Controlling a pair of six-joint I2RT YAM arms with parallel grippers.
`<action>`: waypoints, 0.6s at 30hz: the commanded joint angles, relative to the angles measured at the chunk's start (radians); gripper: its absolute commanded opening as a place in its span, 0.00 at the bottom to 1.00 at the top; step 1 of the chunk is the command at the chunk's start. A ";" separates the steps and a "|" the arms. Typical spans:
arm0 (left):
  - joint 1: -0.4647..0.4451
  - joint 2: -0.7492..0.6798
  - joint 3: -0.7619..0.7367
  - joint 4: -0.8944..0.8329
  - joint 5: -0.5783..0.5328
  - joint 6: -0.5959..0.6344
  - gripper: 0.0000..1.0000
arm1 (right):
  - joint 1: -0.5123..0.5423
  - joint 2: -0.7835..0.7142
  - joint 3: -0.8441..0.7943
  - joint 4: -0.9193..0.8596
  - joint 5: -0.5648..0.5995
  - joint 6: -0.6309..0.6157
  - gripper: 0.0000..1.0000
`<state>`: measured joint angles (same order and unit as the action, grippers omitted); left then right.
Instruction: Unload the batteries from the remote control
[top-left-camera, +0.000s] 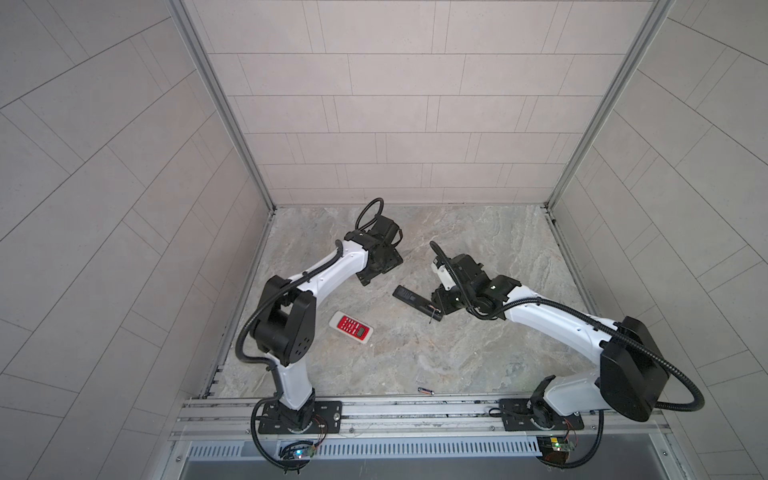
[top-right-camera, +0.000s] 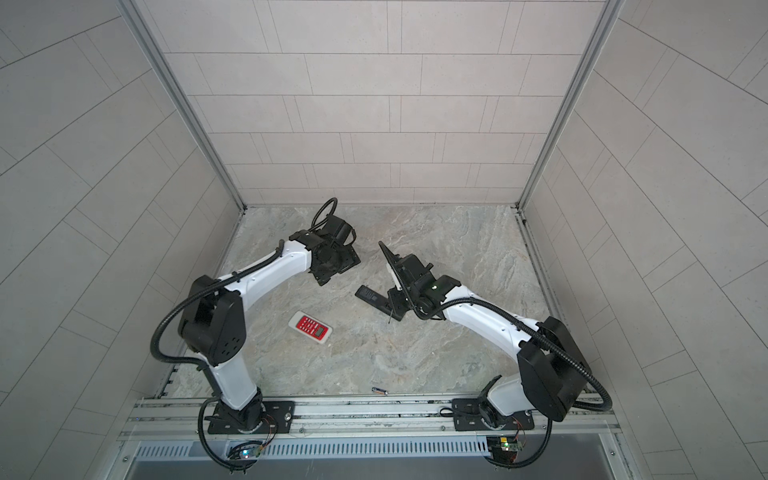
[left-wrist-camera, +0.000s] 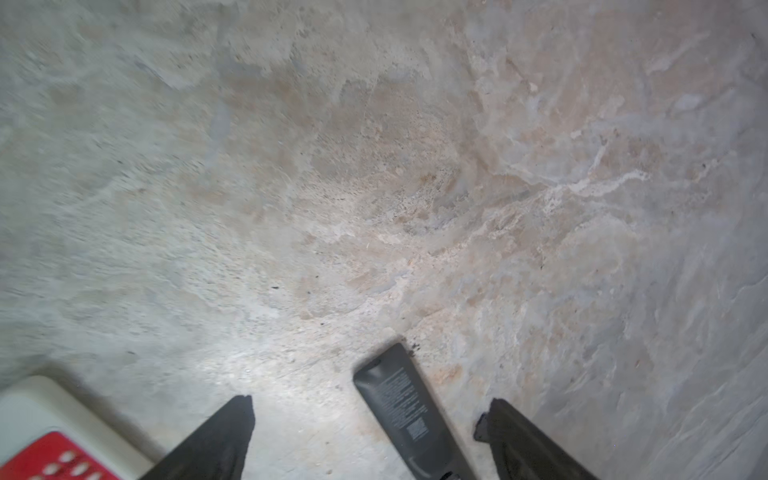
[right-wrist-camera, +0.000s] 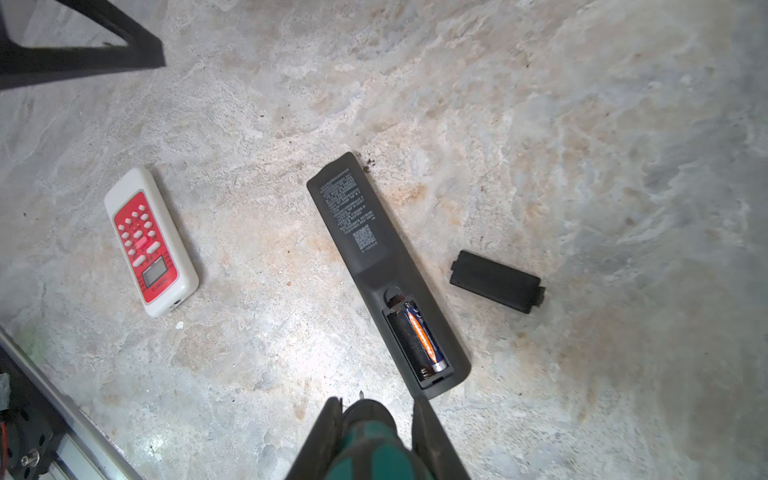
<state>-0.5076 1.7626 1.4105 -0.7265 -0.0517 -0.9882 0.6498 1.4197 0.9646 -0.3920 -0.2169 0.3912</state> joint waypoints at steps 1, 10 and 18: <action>0.016 -0.030 -0.082 -0.033 -0.089 0.147 0.95 | -0.017 0.020 0.014 0.029 -0.040 -0.015 0.00; 0.030 -0.073 -0.128 0.065 -0.026 0.150 1.00 | -0.062 0.005 0.021 -0.004 0.063 -0.017 0.00; 0.047 -0.072 -0.151 0.261 0.151 0.160 1.00 | -0.067 -0.048 -0.018 0.047 0.187 0.018 0.00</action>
<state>-0.4713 1.7191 1.2797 -0.5682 0.0284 -0.8486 0.5831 1.4055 0.9577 -0.3676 -0.1108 0.3897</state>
